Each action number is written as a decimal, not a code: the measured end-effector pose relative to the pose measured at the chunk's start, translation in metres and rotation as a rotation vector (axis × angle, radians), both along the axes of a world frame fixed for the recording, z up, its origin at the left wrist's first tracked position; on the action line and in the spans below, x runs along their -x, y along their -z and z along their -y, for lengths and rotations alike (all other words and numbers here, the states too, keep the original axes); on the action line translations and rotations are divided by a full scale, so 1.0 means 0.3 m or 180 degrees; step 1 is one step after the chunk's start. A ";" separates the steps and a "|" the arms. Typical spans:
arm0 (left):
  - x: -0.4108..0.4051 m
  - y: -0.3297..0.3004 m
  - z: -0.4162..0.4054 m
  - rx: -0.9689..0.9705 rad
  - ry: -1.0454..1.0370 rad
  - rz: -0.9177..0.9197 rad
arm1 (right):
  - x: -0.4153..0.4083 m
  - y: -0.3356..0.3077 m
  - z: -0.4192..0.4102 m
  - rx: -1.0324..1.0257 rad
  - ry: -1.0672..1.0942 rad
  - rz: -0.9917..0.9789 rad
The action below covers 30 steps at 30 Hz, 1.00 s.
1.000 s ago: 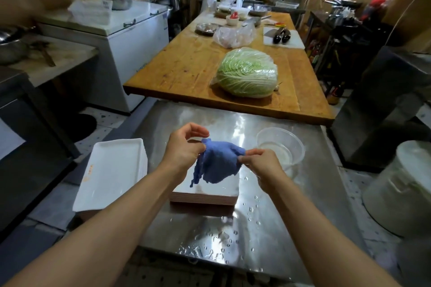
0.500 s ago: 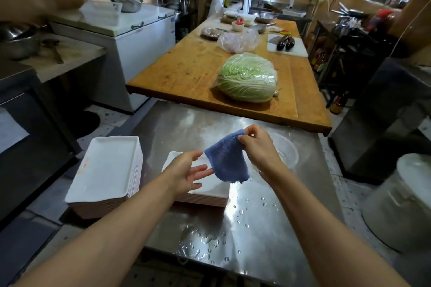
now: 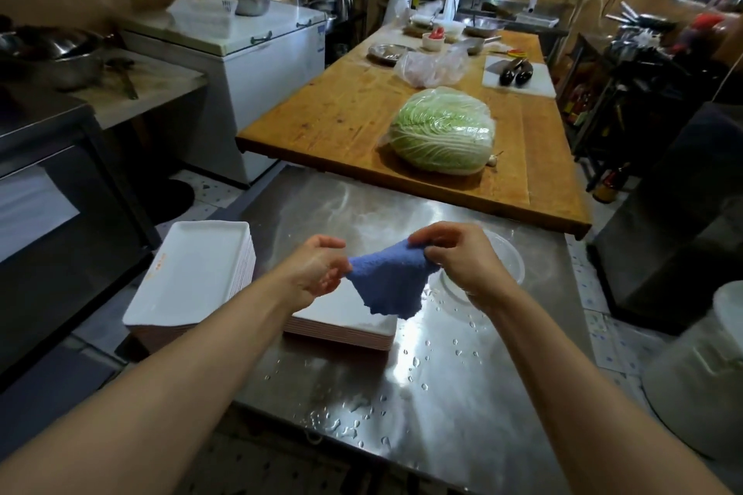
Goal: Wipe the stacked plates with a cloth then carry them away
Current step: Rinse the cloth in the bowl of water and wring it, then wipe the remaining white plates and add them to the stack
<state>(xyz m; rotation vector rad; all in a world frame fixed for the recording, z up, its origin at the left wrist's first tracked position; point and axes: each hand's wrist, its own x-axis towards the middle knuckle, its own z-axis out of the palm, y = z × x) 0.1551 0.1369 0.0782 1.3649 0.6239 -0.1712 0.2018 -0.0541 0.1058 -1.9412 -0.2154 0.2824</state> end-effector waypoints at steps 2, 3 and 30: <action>0.012 0.009 -0.007 -0.0766 0.0298 0.0092 | 0.006 -0.006 -0.018 -0.0092 -0.0325 -0.0183; 0.018 0.016 -0.006 -0.1097 0.0449 0.0235 | 0.007 -0.006 -0.032 -0.0145 -0.0417 -0.0216; -0.086 0.283 -0.198 -0.0707 0.1133 0.0269 | 0.015 0.303 -0.205 0.1214 0.0777 0.0204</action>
